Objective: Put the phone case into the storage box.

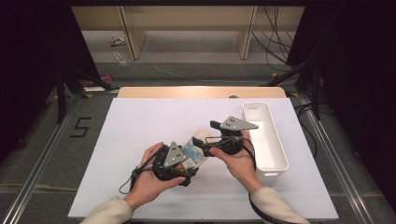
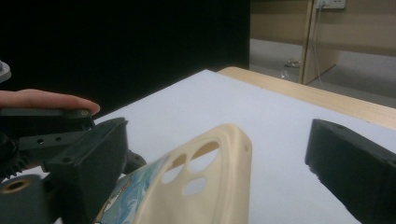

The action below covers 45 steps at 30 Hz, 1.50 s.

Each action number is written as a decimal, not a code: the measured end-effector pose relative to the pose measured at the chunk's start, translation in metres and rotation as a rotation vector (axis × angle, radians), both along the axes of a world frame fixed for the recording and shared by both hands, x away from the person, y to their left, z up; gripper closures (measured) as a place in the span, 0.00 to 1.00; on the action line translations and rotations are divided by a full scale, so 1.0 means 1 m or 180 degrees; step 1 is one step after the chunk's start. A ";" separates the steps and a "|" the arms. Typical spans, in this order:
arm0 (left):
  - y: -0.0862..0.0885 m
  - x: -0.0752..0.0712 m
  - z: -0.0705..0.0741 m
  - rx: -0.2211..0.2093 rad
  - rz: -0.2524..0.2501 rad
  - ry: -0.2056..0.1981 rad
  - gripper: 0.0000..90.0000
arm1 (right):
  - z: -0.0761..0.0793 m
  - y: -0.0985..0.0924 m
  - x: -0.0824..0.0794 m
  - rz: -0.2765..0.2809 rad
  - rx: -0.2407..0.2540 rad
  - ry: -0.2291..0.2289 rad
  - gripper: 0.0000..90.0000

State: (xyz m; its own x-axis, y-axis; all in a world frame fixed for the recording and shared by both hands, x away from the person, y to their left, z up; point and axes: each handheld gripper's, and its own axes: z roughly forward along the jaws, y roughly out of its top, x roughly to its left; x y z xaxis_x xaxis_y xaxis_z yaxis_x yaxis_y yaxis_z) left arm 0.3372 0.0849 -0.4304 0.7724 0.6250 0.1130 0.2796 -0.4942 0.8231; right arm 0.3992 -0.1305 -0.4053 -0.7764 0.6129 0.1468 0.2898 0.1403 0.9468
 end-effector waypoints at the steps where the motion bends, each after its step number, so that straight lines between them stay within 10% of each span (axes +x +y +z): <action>1: 0.000 0.000 0.000 0.0000 0.0002 0.0000 0.12 | 0.000 0.000 0.000 0.0007 0.0000 0.0003 0.11; 45: -0.001 0.000 -0.003 0.0046 0.0003 -0.0026 0.13 | -0.001 0.004 0.004 0.0051 0.0036 0.0415 0.67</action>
State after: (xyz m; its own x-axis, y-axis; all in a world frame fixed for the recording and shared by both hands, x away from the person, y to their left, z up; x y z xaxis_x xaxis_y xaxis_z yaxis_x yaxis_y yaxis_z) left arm 0.3374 0.0839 -0.4330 0.7707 0.6241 0.1283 0.2734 -0.5058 0.8182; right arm 0.4028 -0.1262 -0.4060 -0.7599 0.5983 0.2541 0.4084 0.1353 0.9027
